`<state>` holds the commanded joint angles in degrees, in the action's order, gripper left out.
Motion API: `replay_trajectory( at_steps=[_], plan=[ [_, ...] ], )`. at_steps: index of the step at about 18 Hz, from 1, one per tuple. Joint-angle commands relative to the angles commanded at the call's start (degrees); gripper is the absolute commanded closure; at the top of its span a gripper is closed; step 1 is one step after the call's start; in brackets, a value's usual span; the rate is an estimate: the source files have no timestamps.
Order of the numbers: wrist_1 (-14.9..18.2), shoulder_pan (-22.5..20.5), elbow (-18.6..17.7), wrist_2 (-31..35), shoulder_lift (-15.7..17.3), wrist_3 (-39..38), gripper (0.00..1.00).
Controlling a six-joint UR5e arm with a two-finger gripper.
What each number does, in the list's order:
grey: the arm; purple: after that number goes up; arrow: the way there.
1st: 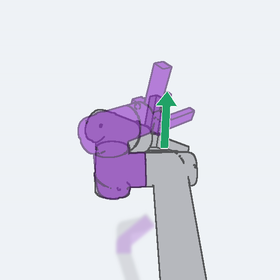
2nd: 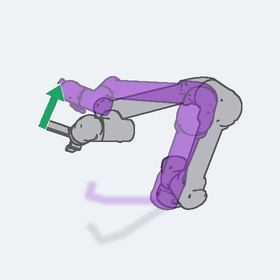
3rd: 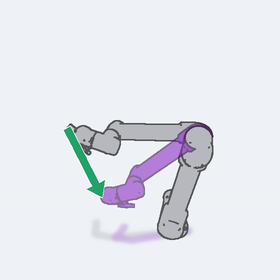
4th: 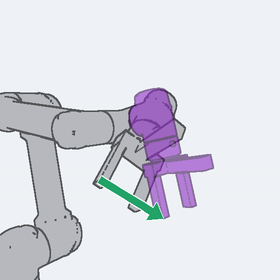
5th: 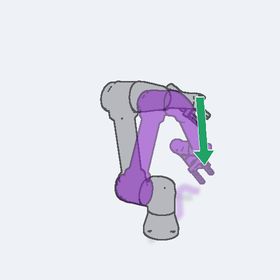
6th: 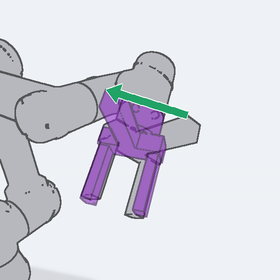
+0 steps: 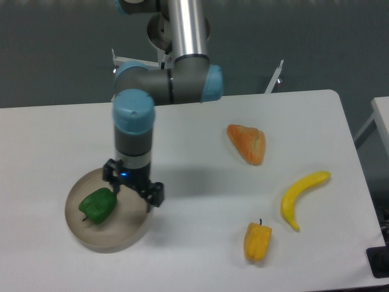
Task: Place the green pepper on the plate
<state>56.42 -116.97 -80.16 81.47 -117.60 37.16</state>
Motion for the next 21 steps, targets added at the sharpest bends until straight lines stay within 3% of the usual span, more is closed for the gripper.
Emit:
replay_trajectory(
  at_steps=[8, 12, 21],
  plan=[
    [0.3, -10.4, -0.5, 2.6, 1.9, 15.5, 0.0],
    [0.3, -12.3, -0.6, 3.3, 2.0, 20.5, 0.0],
    [0.3, -14.4, 0.9, 5.4, 1.6, 23.6, 0.0]
  ],
)
